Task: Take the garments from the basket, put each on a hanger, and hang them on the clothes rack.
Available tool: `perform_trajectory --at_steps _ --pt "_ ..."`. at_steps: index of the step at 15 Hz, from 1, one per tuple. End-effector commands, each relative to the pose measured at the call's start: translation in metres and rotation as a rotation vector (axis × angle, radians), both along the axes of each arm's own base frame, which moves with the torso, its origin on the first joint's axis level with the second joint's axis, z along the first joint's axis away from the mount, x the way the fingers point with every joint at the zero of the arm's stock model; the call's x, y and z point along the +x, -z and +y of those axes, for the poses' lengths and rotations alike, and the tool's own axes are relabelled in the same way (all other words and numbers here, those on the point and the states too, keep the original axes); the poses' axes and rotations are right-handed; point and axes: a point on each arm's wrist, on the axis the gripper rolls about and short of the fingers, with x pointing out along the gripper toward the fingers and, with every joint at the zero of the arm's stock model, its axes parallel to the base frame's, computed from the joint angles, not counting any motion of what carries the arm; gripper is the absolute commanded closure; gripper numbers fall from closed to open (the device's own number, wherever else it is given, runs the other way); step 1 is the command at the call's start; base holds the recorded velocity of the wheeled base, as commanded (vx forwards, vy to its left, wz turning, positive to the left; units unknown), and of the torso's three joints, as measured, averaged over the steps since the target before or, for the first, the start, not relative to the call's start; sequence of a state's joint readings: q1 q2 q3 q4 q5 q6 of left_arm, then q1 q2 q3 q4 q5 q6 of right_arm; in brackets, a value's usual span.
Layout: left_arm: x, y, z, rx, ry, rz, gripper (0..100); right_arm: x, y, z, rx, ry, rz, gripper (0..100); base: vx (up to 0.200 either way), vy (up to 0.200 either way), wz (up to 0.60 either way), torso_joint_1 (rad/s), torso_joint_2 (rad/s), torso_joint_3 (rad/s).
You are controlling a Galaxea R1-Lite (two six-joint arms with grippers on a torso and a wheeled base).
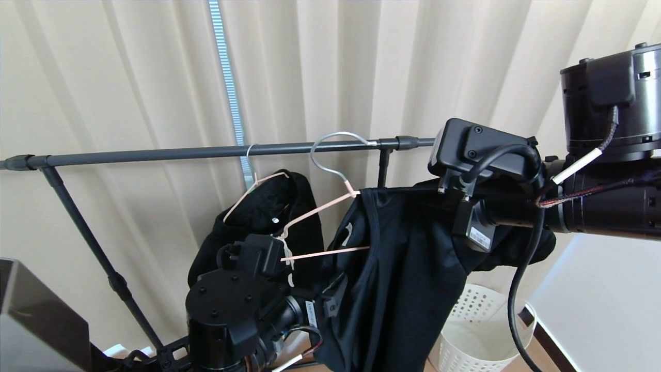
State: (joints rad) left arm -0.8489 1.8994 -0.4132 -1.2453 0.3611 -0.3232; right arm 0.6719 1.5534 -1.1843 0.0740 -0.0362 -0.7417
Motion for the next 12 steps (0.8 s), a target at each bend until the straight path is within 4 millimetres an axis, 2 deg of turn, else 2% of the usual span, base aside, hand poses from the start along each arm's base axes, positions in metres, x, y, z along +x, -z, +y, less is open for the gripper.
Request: perform_trajectory --at_steps 1,12 --pt "0.003 0.005 -0.003 0.014 -0.021 0.004 0 -0.006 0.003 0.003 0.006 -0.021 -0.007 100 0.000 0.000 0.00 0.000 0.00 0.000" --pt "0.002 0.020 -0.003 0.109 -0.039 0.014 0 -0.014 -0.009 -0.002 0.049 -0.009 -0.032 100 0.000 0.000 0.00 0.000 0.00 0.000"
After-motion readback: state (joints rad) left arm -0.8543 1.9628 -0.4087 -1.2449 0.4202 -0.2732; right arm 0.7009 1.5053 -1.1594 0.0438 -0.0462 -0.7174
